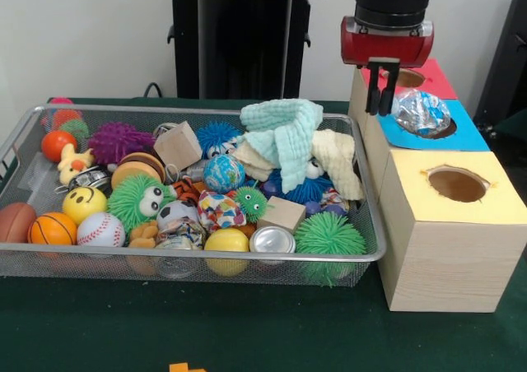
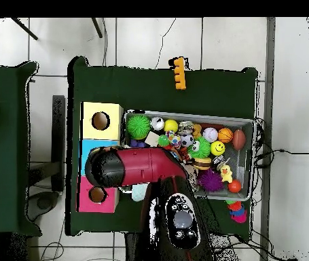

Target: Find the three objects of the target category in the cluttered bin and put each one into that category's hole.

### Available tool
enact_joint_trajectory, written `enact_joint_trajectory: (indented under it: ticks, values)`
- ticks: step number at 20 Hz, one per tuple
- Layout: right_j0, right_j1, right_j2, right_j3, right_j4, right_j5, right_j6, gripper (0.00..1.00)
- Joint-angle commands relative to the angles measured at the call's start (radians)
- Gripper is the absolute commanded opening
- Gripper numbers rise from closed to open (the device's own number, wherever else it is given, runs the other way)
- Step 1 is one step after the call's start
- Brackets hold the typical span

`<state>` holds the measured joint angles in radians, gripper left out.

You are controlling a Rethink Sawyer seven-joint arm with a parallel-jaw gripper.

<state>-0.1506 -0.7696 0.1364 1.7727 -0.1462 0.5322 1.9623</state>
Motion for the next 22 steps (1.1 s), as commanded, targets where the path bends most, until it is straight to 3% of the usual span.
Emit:
enact_joint_trajectory:
  ticks: [1, 8, 22]
  values:
    - [-0.03, 0.034, 0.032, 0.046, -0.064, 0.051, -0.028, 0.0]
    - [-0.034, 0.012, 0.017, 0.177, -0.084, -0.037, 0.007, 0.0]
    - [-0.055, -0.028, 0.028, 0.288, -0.133, -0.082, 0.006, 0.0]
